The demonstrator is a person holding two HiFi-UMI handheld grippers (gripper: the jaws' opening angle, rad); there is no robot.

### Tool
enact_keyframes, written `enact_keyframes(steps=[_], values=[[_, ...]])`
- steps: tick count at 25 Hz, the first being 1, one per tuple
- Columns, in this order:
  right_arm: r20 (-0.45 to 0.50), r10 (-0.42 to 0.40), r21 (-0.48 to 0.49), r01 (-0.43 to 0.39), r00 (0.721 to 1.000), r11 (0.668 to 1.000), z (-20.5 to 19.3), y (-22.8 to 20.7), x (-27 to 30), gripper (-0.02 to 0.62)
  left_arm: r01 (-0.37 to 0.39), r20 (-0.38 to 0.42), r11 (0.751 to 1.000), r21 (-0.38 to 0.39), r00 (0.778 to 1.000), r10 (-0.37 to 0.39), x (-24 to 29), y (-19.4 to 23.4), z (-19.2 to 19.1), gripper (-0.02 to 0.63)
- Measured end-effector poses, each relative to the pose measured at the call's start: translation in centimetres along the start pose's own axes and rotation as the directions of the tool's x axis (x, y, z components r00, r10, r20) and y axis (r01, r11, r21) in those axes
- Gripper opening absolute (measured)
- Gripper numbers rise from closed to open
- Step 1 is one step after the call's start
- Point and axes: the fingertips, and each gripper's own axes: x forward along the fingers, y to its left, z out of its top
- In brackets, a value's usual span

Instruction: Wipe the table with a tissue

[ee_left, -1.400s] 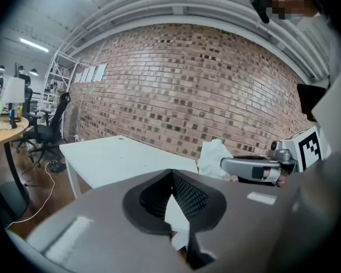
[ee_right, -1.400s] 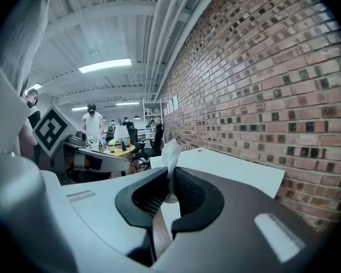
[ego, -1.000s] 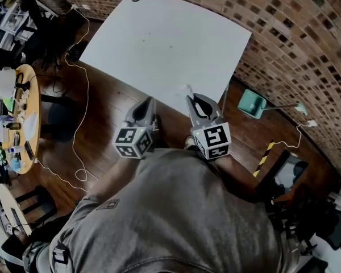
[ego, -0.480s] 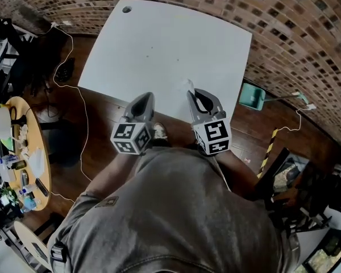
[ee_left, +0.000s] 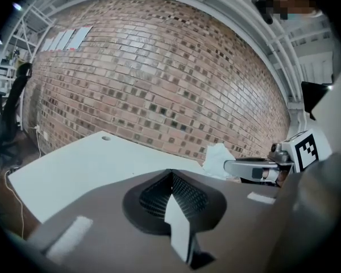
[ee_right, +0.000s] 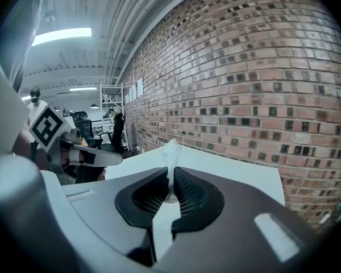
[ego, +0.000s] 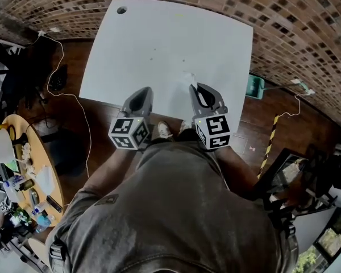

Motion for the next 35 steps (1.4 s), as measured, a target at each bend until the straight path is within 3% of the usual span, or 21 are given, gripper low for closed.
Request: enact_keyframes(steps=[14, 23, 35], values=[[-0.03, -0.039, 0.078, 0.041, 0.999, 0.996, -1.5, -6.5, 3.8, 0.04, 0.003, -0.054, 0.998, 0.065, 0.999, 0.001, 6.0, 0.2, 2.0, 0.002], [-0.118, -0.089, 0.101, 0.101, 0.989, 0.99, -3.9, -8.9, 5.7, 0.038, 0.016, -0.114, 0.999, 0.04, 0.993, -0.011, 8.0, 1.7, 0.5, 0.002], [-0.256, -0.147, 0.086, 0.175, 0.955, 0.981, -6.9, -11.8, 10.1, 0.04, 0.039, -0.2, 0.999, 0.022, 0.979, -0.034, 10.1, 5.1, -0.9, 0.002]])
